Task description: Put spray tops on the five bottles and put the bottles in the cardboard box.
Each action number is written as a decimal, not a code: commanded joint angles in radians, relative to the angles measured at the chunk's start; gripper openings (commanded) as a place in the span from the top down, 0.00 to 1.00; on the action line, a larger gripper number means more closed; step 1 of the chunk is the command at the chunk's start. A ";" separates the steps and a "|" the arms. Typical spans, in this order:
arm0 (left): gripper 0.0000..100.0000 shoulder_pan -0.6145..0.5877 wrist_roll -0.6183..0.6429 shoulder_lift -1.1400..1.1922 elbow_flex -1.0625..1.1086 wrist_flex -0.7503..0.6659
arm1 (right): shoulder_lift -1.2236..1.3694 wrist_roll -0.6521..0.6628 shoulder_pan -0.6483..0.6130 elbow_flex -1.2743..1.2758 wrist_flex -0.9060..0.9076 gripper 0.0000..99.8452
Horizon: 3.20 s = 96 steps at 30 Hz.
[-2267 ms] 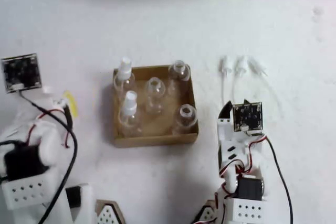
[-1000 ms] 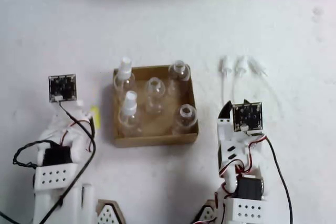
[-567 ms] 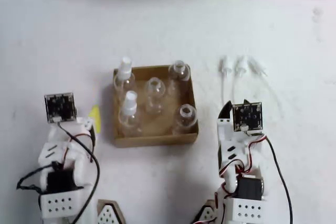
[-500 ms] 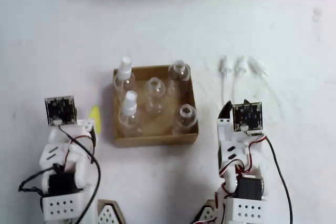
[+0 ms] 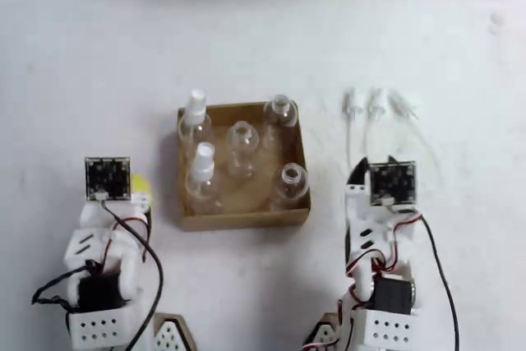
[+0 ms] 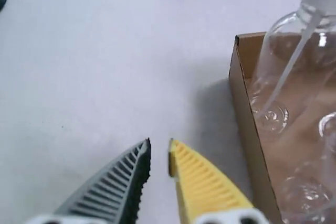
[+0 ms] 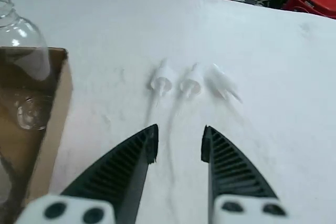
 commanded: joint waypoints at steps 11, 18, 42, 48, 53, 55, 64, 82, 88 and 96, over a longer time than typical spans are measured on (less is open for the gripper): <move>0.95 0.107 -0.011 -0.010 0.002 0.354 | -0.008 0.012 0.018 0.032 -0.056 0.99; 0.95 0.108 -0.006 -0.010 0.002 0.359 | -0.008 0.012 0.018 0.023 -0.070 0.98; 0.95 0.108 -0.006 -0.010 0.002 0.359 | 1.026 0.089 -0.031 -1.197 0.352 0.98; 0.95 0.108 -0.006 -0.010 0.002 0.359 | 1.508 0.089 -0.002 -1.705 0.618 0.98; 0.95 0.108 -0.006 -0.010 0.002 0.359 | 1.870 0.091 0.079 -1.999 0.682 0.98; 0.95 0.108 -0.006 -0.010 0.002 0.359 | 2.006 0.107 0.097 -2.096 0.702 0.98; 0.95 0.108 -0.006 -0.010 0.002 0.359 | 2.523 0.338 0.134 -2.592 0.842 0.77; 0.95 0.108 -0.006 -0.010 0.002 0.359 | 3.112 0.534 0.202 -3.233 0.852 0.79; 0.95 0.108 -0.006 -0.010 0.002 0.359 | 3.122 0.585 0.199 -3.236 0.851 0.90; 0.95 0.108 -0.006 -0.010 0.002 0.359 | 3.112 0.586 0.194 -3.237 0.989 0.98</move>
